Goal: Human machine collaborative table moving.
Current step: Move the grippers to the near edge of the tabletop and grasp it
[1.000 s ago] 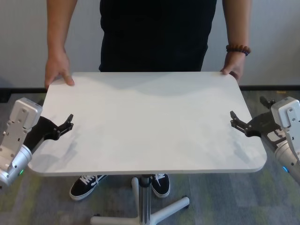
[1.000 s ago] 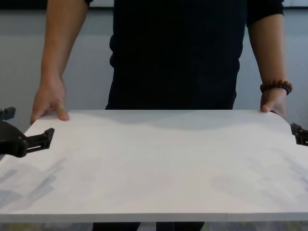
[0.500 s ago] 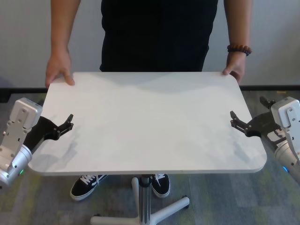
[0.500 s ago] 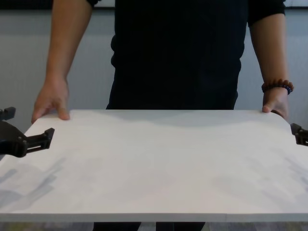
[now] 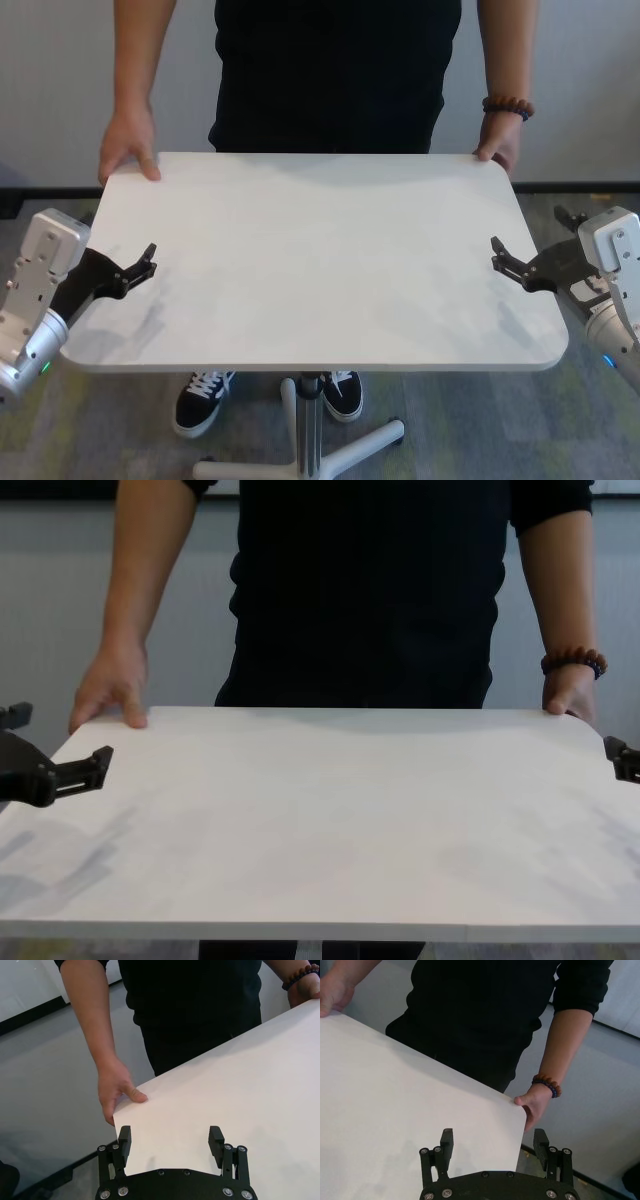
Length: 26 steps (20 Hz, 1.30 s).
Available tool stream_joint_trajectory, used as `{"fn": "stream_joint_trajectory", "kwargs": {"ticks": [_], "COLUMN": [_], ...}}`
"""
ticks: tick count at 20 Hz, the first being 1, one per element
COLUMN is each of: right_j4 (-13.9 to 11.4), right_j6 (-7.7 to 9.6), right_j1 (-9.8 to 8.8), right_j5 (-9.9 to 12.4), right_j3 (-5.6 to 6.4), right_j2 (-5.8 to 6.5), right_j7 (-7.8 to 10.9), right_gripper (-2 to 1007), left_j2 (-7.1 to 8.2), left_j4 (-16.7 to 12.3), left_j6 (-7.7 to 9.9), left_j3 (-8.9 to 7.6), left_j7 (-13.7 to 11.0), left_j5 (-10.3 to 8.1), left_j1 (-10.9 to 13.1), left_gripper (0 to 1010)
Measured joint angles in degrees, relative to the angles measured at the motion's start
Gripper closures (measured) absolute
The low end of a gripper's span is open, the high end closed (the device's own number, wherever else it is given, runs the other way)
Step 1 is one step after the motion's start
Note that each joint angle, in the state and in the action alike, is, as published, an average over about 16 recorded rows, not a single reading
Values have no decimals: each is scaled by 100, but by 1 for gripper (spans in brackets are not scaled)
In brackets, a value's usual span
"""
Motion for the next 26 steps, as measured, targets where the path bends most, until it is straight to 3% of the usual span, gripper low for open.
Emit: {"fn": "stream_joint_trajectory", "kwargs": {"ticks": [6, 11, 17, 21, 26], "right_j4": [-251, -698, -1469, -1984, -2562], "right_j6": [142, 339, 723, 1009, 1503], "right_j1": [-146, -390, -839, -1176, -1582], "right_j5": [-65, -185, -406, -570, -881], "right_j3": [26, 38, 35, 22, -72], "right_j2": [57, 171, 382, 543, 747], "right_j7": [-55, -90, -167, -232, -344], "right_gripper": [4, 4, 4, 4, 4], "left_j2": [172, 495, 1065, 1442, 1808], "left_j4": [-382, -937, -1670, -2036, -2310], "left_j6": [-80, -134, -292, -528, -848], "left_j3": [-147, -421, -947, -1342, -1754], "left_j7": [31, 33, 44, 111, 167], "left_j5": [20, -41, -219, -208, -136], "left_j1": [291, 805, 1738, 2447, 3226], "left_gripper": [7, 7, 7, 7, 7]}}
